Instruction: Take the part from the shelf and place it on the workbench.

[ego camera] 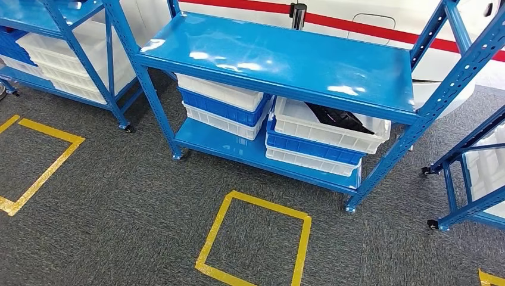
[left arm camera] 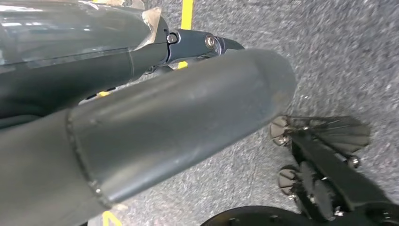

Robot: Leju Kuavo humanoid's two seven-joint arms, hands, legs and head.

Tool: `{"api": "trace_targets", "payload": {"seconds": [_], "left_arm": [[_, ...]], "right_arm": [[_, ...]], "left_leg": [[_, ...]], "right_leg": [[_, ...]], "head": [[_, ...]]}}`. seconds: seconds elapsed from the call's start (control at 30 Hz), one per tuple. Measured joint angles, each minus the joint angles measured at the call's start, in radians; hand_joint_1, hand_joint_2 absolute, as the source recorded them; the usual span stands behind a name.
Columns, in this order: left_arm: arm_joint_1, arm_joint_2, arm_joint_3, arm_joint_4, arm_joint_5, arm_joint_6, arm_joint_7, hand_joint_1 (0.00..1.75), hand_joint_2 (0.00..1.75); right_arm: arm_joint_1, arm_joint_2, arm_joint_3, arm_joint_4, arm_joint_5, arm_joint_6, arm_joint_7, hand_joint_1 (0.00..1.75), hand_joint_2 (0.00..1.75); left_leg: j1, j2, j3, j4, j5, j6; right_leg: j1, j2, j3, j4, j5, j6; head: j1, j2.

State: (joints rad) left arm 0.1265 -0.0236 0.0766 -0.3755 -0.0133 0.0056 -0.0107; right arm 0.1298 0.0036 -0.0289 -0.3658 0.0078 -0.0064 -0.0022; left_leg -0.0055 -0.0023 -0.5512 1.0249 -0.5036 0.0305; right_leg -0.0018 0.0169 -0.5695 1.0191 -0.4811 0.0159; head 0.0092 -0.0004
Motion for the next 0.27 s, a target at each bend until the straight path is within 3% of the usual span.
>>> {"api": "trace_targets", "payload": {"seconds": [0.27], "left_arm": [[0.007, 0.004, -0.04, -0.007, 0.011, -0.001, 0.008, 0.0, 0.0]], "right_arm": [[0.007, -0.003, 0.01, -0.01, -0.005, 0.006, 0.001, 0.0, 0.0]], "left_leg": [[0.0, 0.0, 0.0, 0.0, 0.0, 0.0]], "right_leg": [[0.0, 0.0, -0.001, 0.0, 0.0, 0.0]], "head": [[0.0, 0.0]]}}
